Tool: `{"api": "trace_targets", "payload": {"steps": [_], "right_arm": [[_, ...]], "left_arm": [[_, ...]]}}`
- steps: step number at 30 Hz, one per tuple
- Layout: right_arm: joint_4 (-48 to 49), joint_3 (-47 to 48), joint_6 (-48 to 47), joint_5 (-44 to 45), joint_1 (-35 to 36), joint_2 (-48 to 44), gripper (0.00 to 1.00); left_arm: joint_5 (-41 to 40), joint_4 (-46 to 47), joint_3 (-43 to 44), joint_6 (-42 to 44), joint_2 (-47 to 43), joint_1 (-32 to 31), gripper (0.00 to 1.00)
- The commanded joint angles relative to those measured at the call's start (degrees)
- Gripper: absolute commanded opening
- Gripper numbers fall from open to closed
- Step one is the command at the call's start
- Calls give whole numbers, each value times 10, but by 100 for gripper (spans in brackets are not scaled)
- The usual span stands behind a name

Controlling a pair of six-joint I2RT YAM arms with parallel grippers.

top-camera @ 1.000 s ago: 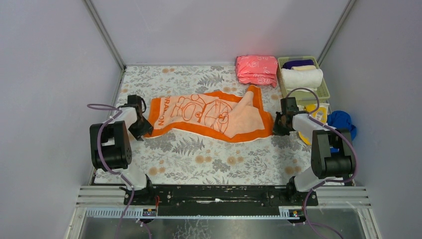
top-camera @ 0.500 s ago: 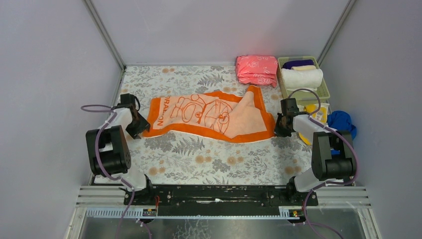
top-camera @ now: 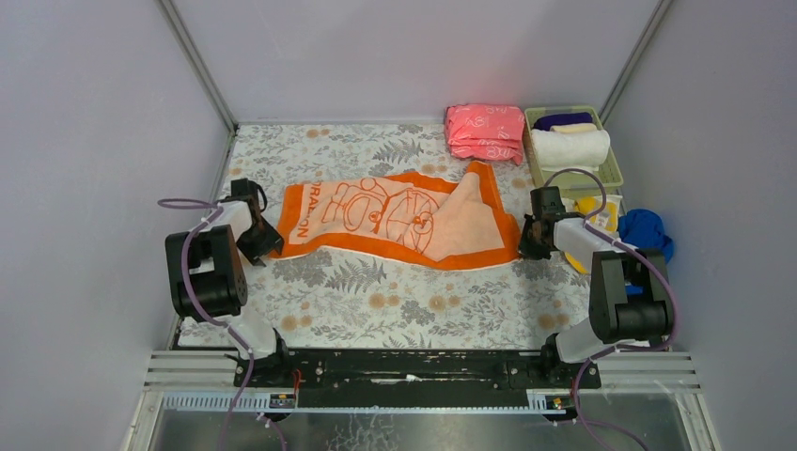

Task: Roll the towels
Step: Flatten out the towel at the center of the board.

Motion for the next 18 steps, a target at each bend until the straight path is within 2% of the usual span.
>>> {"api": "trace_targets", "payload": {"steps": [1,11,14,17,18], "right_arm": [[-7,-5,3,17,-1,-18,0],[-4,-7,4,22,-1,-30,0],[-4,-8,4,24,-1,-33,0],[-3,-9,5,24,-1,-34,0],[-5,-8,5,23,-1,-35,0]], "left_arm": [[-23,-6,23,15,38,3,47],[-38,-23,29,19,94,4,34],[-36,-24,34,18,105,4,21],[-31,-24,38,20,104,4,1],[-30,-24,38,20,97,4,0]]}}
